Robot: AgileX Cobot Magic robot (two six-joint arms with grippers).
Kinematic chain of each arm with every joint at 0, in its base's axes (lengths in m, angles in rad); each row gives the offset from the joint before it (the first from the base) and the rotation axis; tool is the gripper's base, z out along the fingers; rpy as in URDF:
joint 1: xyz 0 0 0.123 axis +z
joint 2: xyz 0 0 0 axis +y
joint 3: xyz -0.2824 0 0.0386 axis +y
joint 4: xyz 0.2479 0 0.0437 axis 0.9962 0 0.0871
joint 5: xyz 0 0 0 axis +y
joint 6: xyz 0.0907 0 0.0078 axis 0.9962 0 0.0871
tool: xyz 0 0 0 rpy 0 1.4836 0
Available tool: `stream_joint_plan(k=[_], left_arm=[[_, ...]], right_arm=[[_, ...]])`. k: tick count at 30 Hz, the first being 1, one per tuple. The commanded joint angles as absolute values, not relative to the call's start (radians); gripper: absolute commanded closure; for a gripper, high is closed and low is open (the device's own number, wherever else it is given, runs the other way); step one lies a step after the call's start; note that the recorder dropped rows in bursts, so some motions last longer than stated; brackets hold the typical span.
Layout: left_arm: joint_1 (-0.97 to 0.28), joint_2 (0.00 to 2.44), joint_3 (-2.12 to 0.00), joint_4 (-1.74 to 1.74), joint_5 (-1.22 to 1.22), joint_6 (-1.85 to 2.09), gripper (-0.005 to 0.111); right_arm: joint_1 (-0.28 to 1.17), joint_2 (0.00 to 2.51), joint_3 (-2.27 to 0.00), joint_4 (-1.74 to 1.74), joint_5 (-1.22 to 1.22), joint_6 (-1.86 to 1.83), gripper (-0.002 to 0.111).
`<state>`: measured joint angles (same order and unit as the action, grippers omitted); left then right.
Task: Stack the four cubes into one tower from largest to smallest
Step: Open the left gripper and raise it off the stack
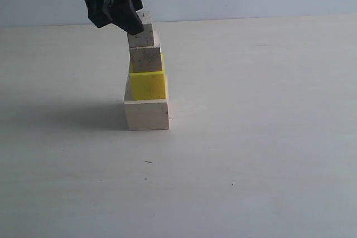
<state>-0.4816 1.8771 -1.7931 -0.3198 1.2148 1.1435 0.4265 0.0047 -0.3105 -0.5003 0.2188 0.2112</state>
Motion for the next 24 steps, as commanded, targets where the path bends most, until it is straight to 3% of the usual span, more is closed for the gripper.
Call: stream_joint_plan(k=[1, 19, 21, 23, 24], left_arm=[[-0.477, 1.869, -1.802, -0.320, 1.215, 1.145, 0.054], [-0.477, 1.699, -1.802, -0.310, 1.221, 1.072, 0.055], [-0.477, 1.631, -1.802, -0.266, 1.221, 1.035, 0.070], [-0.477, 1.540, -1.802, -0.227, 1.221, 0.986, 0.102], [-0.477, 1.510, -1.802, -0.227, 1.221, 0.966, 0.106]], right_arm=[[0.425, 0.000, -0.305, -0.497, 0.215, 0.212, 0.108], [0.425, 0.000, -0.305, -0.497, 0.215, 0.212, 0.108], [0.425, 0.000, -0.305, -0.497, 0.215, 0.212, 0.108], [0.425, 0.000, -0.305, -0.497, 0.215, 0.212, 0.108], [0.425, 0.000, -0.305, -0.497, 0.215, 0.212, 0.108]])
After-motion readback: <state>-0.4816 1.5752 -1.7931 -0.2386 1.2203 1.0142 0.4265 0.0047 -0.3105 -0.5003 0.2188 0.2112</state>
